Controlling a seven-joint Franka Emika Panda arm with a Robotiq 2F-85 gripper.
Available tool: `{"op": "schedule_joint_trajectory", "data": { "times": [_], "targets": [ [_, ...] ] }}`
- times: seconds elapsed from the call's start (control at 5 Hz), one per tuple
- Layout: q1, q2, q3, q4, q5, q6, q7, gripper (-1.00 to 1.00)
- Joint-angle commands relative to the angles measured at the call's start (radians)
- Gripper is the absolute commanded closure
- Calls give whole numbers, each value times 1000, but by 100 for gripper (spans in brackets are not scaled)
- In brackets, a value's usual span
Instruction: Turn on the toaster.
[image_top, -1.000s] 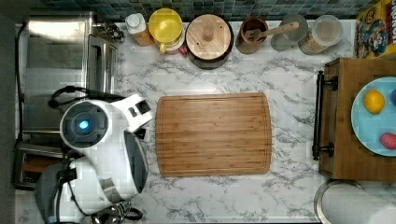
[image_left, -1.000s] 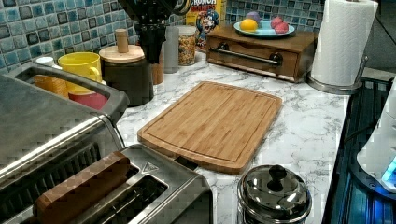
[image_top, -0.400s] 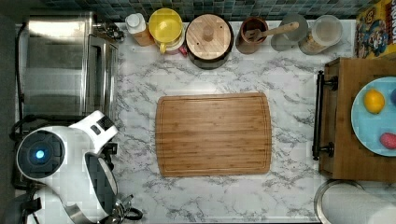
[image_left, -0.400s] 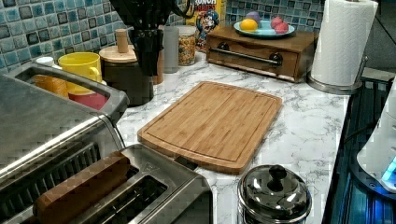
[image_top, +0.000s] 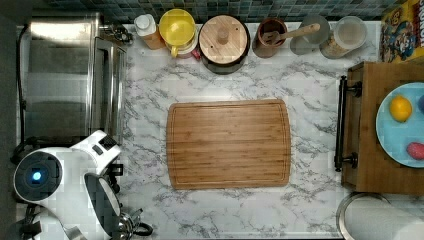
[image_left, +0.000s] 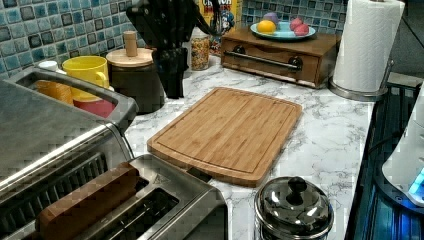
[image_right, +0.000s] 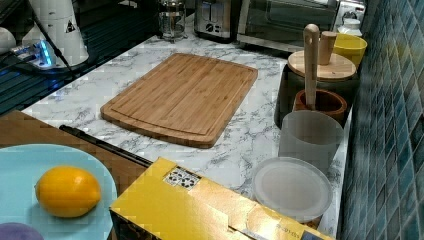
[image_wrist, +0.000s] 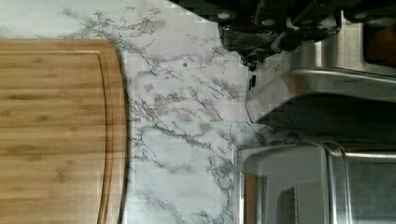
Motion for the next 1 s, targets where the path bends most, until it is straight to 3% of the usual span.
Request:
{"op": "schedule_joint_trajectory", "data": {
  "times": [0.2,0.8,1.0],
  "targets": [
    [66,-94,77,-135,105,111,114,100],
    [53,-72,123,-152,103,164,219,100],
    [51,-25,127,-151,43,189,298,100]
  ]
}}
